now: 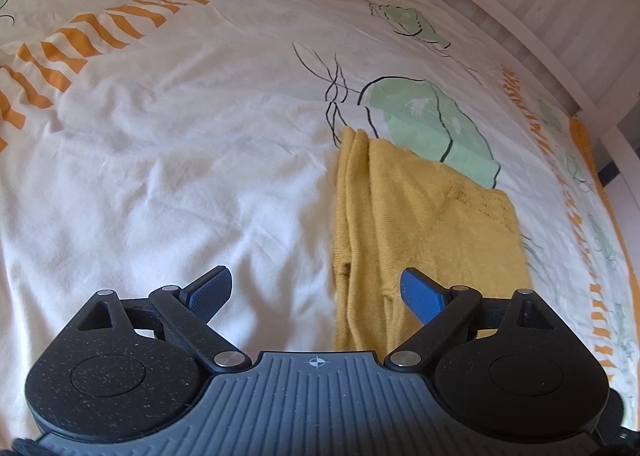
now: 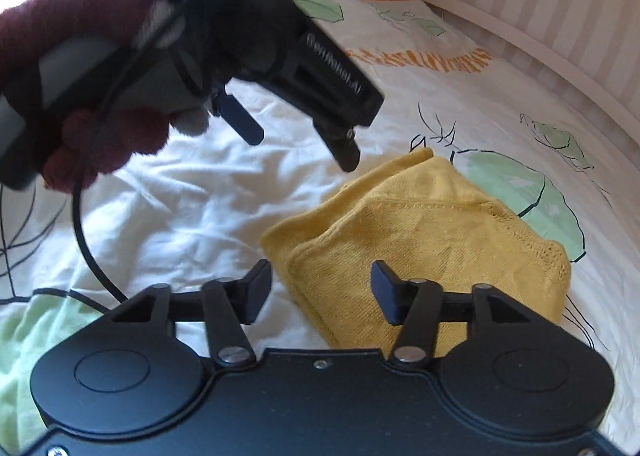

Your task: Fold small clothes

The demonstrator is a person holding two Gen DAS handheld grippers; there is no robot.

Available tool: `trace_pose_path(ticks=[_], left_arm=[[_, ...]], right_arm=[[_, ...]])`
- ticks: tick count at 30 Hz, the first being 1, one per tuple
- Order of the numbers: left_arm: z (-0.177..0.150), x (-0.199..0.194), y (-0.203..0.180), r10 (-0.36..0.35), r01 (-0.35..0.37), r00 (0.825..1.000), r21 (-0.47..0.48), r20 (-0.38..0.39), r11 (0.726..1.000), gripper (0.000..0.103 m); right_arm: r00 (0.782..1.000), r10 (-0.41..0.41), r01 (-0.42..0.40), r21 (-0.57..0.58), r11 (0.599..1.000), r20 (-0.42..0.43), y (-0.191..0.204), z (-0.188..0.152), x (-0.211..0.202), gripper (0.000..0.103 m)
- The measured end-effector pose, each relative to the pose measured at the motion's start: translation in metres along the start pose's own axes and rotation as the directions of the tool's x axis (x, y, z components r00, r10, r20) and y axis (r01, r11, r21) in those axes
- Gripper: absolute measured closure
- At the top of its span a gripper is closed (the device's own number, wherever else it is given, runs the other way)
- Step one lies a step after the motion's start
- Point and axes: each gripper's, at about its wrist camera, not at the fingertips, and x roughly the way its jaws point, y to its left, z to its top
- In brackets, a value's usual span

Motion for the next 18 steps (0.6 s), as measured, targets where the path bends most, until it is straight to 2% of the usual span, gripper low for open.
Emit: trace_pose_path(ticks=[1,4,10,14,18], left_arm=[[0.001,-0.001,-0.001,-0.005,0.005,1.0,0.001,0.001,1.0,0.011],[0.006,-0.004,-0.007,-0.023,0.023,1.0,0.006,-0.002,1.0,0.011],[0.025,-0.002,-0.022,-0.113,0.113,0.993,-0.007,-0.032,0.994,0.011],[0.035,0.021,-0.033,-0.2,0.195,0.973,-0.053,-0.118,0.979,0.011],[0.038,0.053,-0.044,-0.24,0.228,0.946,-0.079,-0.22,0.97,0.011]], right_arm=[[1.0,0.013,-0.013,0.015,1.0,-0.011,-0.003,-0.001,0.002,0.056],[0.999,0.047,-0.046,0.101,0.994,-0.006,-0.02,-0.003,0.0,0.093],[0.994,-0.002,-0.032,0.319,0.947,0.106,-0.064,-0.005,-0.031,0.093],[0.992,-0.018,-0.03,0.365,0.93,0.127,-0.078,-0.007,-0.041,0.093],[0.991,-0.007,-0.046,0.384,0.922,0.136,-0.082,-0.01,-0.04,0.093]])
